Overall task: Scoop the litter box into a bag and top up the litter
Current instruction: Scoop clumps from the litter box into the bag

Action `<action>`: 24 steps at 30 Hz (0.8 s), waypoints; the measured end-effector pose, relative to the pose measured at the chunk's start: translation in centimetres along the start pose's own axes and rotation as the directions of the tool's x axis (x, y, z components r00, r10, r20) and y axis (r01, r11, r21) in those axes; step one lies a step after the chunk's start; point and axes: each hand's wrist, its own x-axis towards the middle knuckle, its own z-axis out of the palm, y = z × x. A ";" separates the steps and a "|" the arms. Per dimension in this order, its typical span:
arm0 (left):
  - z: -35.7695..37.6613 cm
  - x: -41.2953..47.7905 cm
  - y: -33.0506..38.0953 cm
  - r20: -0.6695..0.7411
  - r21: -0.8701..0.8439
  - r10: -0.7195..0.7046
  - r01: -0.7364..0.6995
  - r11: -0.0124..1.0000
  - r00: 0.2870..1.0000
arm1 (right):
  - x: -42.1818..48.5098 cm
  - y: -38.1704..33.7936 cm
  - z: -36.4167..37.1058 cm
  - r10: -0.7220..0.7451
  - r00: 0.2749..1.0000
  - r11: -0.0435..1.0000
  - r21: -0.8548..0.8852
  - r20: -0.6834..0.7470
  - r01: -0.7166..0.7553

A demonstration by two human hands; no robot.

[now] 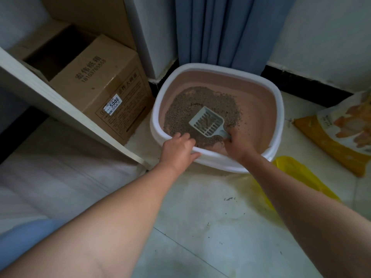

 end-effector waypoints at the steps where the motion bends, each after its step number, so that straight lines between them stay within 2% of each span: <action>1: -0.2 0.0 0.1 0.008 -0.001 -0.003 0.003 1.000 1.000 | -0.3 0.0 -0.1 -0.002 1.000 1.000 0.005 -0.005 0.002; 8: -1.1 0.4 0.6 0.091 0.043 -0.004 0.000 0.999 0.996 | -3.1 0.1 -1.0 0.021 0.998 0.999 0.032 -0.066 -0.019; 14: -0.5 0.0 0.8 0.080 0.055 -0.024 0.020 0.998 0.996 | -5.2 -0.2 -1.8 0.035 0.992 0.999 0.022 -0.120 -0.032; 21: 0.0 0.4 4.8 0.015 -0.108 0.029 -0.027 0.994 0.999 | -7.5 1.6 -3.5 0.069 0.984 0.998 0.007 -0.162 -0.069; 24: 0.2 1.1 7.5 0.027 -0.151 0.069 -0.064 0.986 0.997 | -8.5 2.9 -4.3 0.121 0.972 0.992 0.069 -0.200 -0.110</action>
